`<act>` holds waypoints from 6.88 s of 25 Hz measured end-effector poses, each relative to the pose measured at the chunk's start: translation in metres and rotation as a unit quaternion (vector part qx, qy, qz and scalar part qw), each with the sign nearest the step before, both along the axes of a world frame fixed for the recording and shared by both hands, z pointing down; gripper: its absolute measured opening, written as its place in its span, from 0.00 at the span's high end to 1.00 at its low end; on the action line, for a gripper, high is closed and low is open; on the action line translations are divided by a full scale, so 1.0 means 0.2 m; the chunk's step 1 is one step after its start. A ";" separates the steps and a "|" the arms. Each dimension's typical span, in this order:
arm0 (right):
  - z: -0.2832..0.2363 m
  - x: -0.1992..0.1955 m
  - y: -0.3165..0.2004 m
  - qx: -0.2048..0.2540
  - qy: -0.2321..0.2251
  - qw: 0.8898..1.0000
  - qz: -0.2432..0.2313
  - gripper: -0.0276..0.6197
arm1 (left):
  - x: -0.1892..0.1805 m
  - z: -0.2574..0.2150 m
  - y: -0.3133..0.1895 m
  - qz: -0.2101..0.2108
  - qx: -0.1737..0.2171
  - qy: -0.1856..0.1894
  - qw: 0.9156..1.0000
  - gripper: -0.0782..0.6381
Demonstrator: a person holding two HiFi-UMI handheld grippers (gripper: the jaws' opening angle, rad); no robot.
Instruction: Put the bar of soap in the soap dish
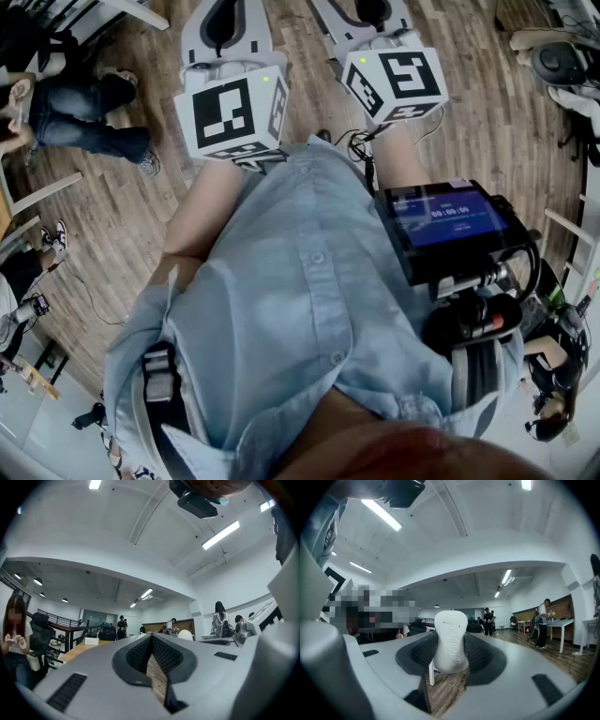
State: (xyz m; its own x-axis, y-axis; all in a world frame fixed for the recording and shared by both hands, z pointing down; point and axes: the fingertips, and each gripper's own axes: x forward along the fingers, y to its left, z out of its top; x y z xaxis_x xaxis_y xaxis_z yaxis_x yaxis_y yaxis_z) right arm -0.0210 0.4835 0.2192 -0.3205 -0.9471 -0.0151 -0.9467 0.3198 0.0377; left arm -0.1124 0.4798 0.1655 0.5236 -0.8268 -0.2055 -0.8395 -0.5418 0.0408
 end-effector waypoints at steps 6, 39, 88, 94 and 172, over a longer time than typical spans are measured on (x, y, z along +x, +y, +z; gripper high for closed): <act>0.01 0.02 0.01 0.003 -0.001 1.000 0.003 0.67 | 0.02 0.01 0.01 0.001 0.004 -0.003 1.000 0.88; 0.10 0.32 -0.52 -0.010 -0.029 0.998 -0.058 0.67 | 0.34 0.11 -0.59 -0.035 -0.019 -0.007 0.999 0.88; 0.10 0.46 -2.35 -0.019 -0.014 0.999 -0.033 0.67 | 0.40 0.17 -2.44 -0.027 -0.036 -0.010 0.999 0.88; 0.12 0.60 -2.69 -0.030 -0.024 0.998 -0.048 0.67 | 0.53 0.20 -2.75 -0.046 -0.053 -0.022 0.997 0.88; 0.82 0.41 -4.07 -0.166 0.001 0.966 -0.199 0.67 | 0.32 0.69 -4.15 -0.162 -0.146 0.017 0.976 0.88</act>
